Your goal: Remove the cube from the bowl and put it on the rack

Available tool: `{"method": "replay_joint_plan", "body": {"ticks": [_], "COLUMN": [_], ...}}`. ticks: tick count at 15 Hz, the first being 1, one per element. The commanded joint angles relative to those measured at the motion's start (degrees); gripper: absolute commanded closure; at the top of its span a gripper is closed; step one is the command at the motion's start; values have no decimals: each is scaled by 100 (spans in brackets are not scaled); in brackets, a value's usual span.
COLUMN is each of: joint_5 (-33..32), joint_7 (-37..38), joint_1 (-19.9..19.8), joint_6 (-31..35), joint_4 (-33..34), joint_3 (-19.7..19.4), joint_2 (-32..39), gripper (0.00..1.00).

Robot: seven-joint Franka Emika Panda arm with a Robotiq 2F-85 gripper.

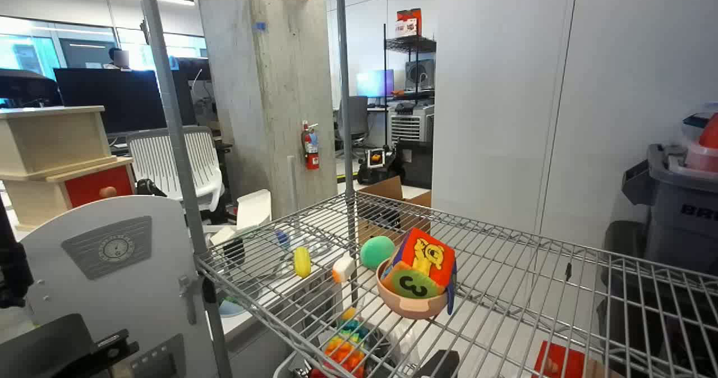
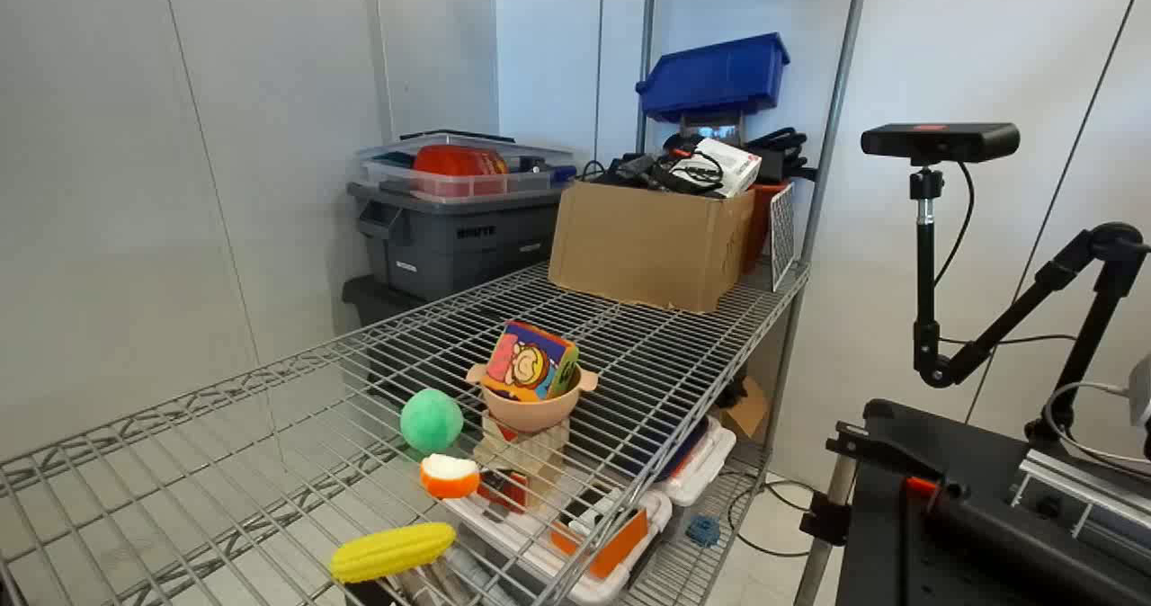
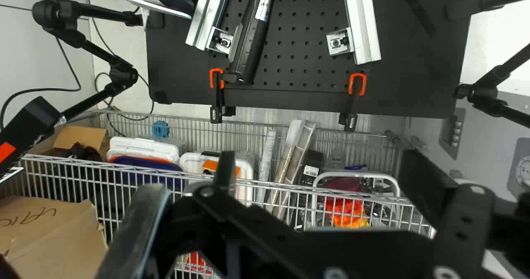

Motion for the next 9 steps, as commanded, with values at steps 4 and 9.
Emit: {"method": "replay_joint_plan", "body": {"ticks": [4,9], "joint_5": [-38,-3], "joint_7": [50,91], "joint_1": [92,53], "joint_6": [-14,110], "joint_4": [26,54], "joint_3": [-63,-91], "joint_2": [18,126], "gripper": [0,0]}}
